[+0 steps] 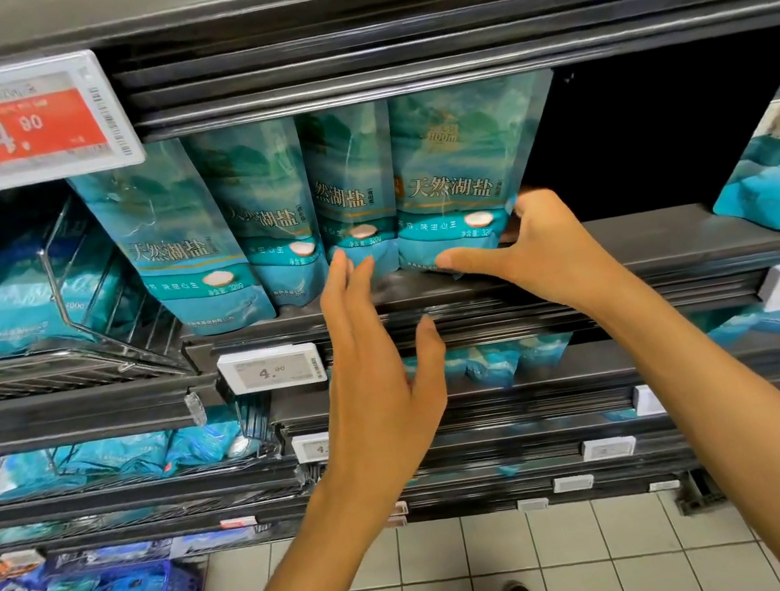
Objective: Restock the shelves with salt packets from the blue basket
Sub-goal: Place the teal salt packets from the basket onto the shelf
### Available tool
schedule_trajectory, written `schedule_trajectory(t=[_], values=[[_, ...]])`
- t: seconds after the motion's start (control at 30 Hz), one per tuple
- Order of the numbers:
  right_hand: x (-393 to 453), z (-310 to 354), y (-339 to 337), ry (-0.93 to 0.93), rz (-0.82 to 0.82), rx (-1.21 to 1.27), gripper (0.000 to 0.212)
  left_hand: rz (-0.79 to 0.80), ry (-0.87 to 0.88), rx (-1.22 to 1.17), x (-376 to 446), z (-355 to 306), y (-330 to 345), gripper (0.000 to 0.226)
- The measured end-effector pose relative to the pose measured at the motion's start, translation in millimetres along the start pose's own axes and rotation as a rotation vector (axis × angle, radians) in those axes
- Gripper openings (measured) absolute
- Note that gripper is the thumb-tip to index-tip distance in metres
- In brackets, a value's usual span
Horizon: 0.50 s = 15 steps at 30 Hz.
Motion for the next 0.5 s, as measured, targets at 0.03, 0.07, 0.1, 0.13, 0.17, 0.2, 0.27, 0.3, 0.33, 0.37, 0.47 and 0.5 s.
schedule_trajectory(t=[0.03,0.07,0.1,0.13,0.17,0.2,0.27,0.3,0.33,0.37,0.47,0.5], values=[[-3.5,-0.8,-0.2,0.005,-0.001,-0.002,0.038,-0.033,0.013,-0.038,-0.3,0.0,-2.4,0.055],[-8.3,-0.3,-0.9,0.008,-0.008,-0.011,0.052,-0.063,0.023,-0.077,-0.6,0.7,-5.0,0.048],[-14.2,0.7,-2.0,0.011,-0.026,-0.022,0.065,-0.091,0.036,-0.117,-1.7,2.7,-8.0,0.042],[-21.1,2.0,-3.0,0.004,-0.052,-0.028,0.074,-0.117,0.053,-0.157,-3.4,5.8,-11.3,0.038],[-29.4,3.6,-3.3,-0.014,-0.085,-0.031,0.076,-0.139,0.066,-0.197,-6.2,10.0,-15.1,0.034],[-39.5,4.6,-2.7,-0.044,-0.131,-0.04,0.074,-0.157,0.067,-0.24,-10.0,14.4,-18.8,0.031],[-62.6,4.1,1.2,-0.135,-0.281,-0.097,0.063,-0.195,0.044,-0.315,-21.6,24.2,-25.8,0.024],[-74.9,3.3,5.3,-0.19,-0.361,-0.132,0.054,-0.217,0.022,-0.341,-29.1,28.9,-28.9,0.022],[-87.3,2.4,11.3,-0.248,-0.422,-0.16,0.043,-0.235,-0.007,-0.362,-37.3,33.9,-31.9,0.022],[-99.8,0.7,18.9,-0.298,-0.456,-0.178,0.033,-0.248,-0.047,-0.383,-46.2,39.5,-34.7,0.021],[-136.2,-10.5,46.6,-0.247,-0.345,-0.028,0.015,-0.269,-0.242,-0.455,-76.7,58.6,-41.8,0.014],[-146.7,-15.5,57.1,-0.154,-0.246,0.084,0.013,-0.263,-0.309,-0.467,-87.8,66.1,-43.3,0.013]])
Point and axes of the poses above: each hand's wrist, its own x-axis towards the middle knuckle, its own y-axis out of the palm, z = x × y, the point moved 1 cm from there along x, towards the middle knuckle, and after that the axes turned 8 degrees about -x, right-handed, at the moved point
